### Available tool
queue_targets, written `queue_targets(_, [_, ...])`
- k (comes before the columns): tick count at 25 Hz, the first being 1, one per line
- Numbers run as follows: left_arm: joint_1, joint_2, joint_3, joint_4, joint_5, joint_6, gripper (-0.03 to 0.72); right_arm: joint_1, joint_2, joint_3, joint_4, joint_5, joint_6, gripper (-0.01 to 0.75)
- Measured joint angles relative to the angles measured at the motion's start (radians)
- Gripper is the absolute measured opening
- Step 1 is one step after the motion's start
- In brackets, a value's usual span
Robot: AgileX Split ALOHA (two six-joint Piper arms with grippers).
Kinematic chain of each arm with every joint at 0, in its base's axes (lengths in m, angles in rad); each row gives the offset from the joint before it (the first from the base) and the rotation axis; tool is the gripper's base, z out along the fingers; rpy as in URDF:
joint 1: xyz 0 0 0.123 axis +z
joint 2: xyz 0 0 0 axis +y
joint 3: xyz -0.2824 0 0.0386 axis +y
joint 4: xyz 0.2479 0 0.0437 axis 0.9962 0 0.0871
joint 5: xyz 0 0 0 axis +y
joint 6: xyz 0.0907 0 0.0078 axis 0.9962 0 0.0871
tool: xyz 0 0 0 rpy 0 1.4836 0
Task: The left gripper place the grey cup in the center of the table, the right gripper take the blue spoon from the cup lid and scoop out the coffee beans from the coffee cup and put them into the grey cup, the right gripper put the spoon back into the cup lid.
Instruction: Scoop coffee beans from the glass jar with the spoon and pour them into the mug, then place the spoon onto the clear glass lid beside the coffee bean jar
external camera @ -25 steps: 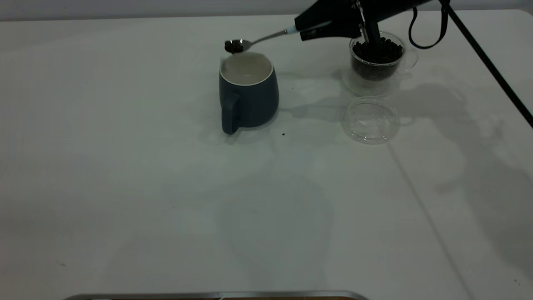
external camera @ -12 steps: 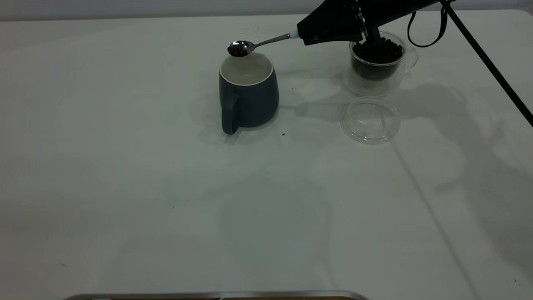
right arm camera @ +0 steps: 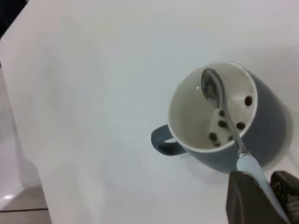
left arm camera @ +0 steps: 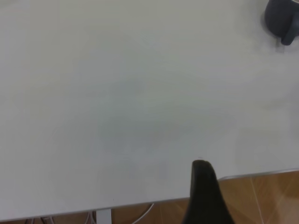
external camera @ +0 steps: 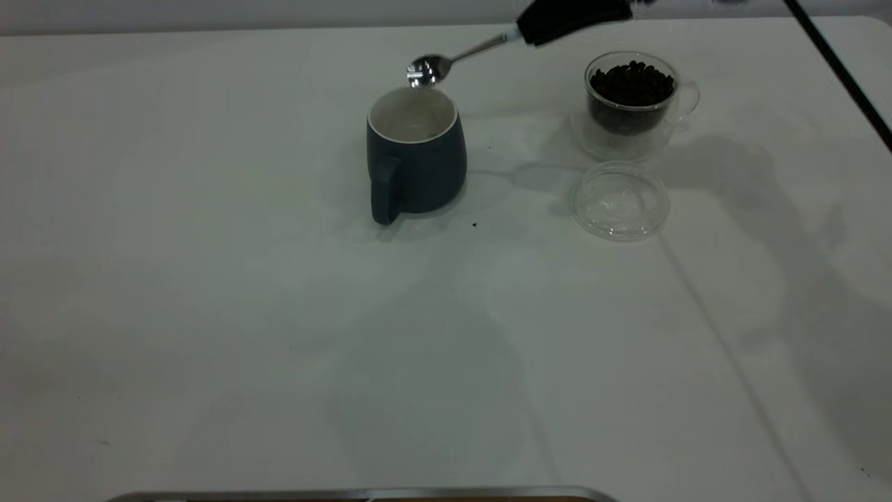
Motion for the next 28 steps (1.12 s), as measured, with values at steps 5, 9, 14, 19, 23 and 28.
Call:
queue_targets(5, [0.0,0.0,0.0,0.0,0.0,0.0,0.566,0.001,-0.117,0.0,-0.065,0.026,0.041,0.102])
queue_targets(9, [0.0,0.0,0.0,0.0,0.0,0.0,0.566,-0.012,-0.267,0.0,-0.201,0.129,0.16,0.102])
queue_targets(14, [0.0,0.0,0.0,0.0,0.0,0.0,0.566,-0.113,-0.388,0.087,-0.211,0.205,0.266,0.102])
queue_targets(19, [0.0,0.0,0.0,0.0,0.0,0.0,0.566,-0.214,-0.366,0.293,-0.173,0.083,0.264,0.102])
queue_targets(23, [0.0,0.0,0.0,0.0,0.0,0.0,0.566,-0.252,-0.282,0.401,-0.164,-0.004,0.257,0.102])
queue_targets(28, [0.0,0.0,0.0,0.0,0.0,0.0,0.566,-0.266,-0.168,0.418,-0.113,-0.061,0.256,0.102])
